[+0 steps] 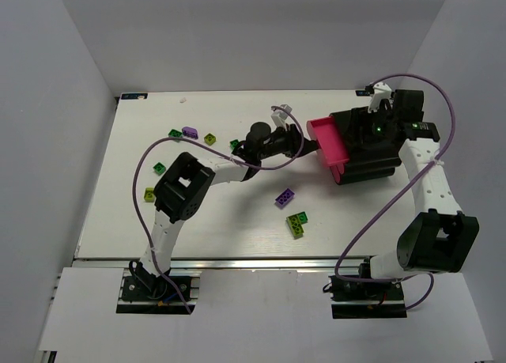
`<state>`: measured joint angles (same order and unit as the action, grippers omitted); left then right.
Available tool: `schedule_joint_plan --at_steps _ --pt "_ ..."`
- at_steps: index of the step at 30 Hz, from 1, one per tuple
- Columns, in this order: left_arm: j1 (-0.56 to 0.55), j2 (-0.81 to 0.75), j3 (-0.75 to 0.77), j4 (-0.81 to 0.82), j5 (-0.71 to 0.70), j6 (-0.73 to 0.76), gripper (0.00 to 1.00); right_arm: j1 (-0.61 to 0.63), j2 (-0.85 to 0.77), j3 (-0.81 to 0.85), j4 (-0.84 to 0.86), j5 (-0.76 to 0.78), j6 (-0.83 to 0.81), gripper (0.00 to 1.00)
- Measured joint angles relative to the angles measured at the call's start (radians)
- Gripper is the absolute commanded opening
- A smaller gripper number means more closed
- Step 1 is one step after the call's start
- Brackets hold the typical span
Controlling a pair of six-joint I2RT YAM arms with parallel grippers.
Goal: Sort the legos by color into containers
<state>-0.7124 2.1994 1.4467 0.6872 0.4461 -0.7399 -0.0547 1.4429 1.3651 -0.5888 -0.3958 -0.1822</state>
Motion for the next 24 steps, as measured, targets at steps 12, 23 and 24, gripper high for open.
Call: schedule_joint_plan --at_steps 12,23,24 --pt "0.043 -0.068 -0.060 -0.069 -0.074 0.026 0.80 -0.002 -0.100 -0.019 -0.078 -0.334 -0.376 0.89" --pt "0.137 -0.474 -0.341 -0.303 -0.223 0.100 0.53 0.154 -0.215 -0.139 -0.407 -0.600 -1.049 0.69" --pt "0.148 -0.536 -0.375 -0.343 -0.248 0.108 0.47 0.186 -0.232 -0.170 -0.418 -0.600 -1.068 0.66"
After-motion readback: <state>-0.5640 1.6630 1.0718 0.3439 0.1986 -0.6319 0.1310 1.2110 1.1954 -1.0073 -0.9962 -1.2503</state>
